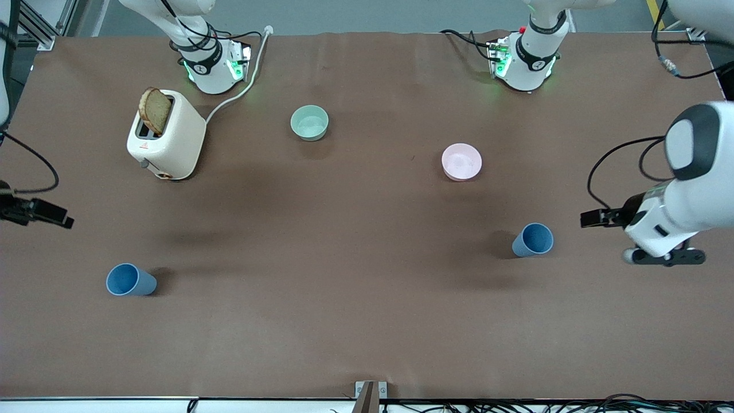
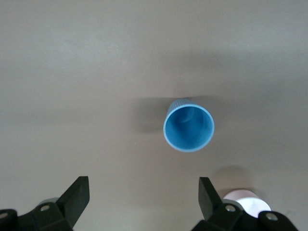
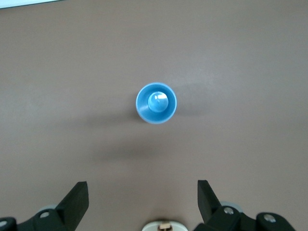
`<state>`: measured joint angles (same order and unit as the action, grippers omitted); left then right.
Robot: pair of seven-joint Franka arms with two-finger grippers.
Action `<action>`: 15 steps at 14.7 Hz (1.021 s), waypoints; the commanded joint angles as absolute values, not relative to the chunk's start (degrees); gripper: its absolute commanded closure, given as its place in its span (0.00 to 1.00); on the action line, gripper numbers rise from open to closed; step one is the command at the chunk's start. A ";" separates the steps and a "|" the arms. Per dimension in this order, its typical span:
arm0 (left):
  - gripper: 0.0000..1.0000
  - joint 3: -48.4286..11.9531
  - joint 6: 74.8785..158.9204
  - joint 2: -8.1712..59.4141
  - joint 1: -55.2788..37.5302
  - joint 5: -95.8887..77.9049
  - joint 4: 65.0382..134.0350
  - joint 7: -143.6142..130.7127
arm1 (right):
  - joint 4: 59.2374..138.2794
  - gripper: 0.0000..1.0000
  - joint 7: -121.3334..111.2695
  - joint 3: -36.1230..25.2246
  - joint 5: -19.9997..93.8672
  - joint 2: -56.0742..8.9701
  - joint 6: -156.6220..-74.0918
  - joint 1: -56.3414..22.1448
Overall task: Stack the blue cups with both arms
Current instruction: 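Grasp one blue cup with the right gripper while the left gripper grasps the other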
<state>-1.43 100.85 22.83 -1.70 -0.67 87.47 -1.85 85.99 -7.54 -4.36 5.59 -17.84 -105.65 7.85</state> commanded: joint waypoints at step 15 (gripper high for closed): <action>0.00 -1.85 124.19 29.35 -2.64 0.00 101.60 -2.37 | 85.52 0.30 -18.90 -5.45 15.91 -39.73 -128.67 10.02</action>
<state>-1.79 123.60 28.82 -2.35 -0.67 101.63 -1.92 86.09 -17.27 -5.82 14.34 -39.11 -128.33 9.47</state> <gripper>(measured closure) 0.000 0.220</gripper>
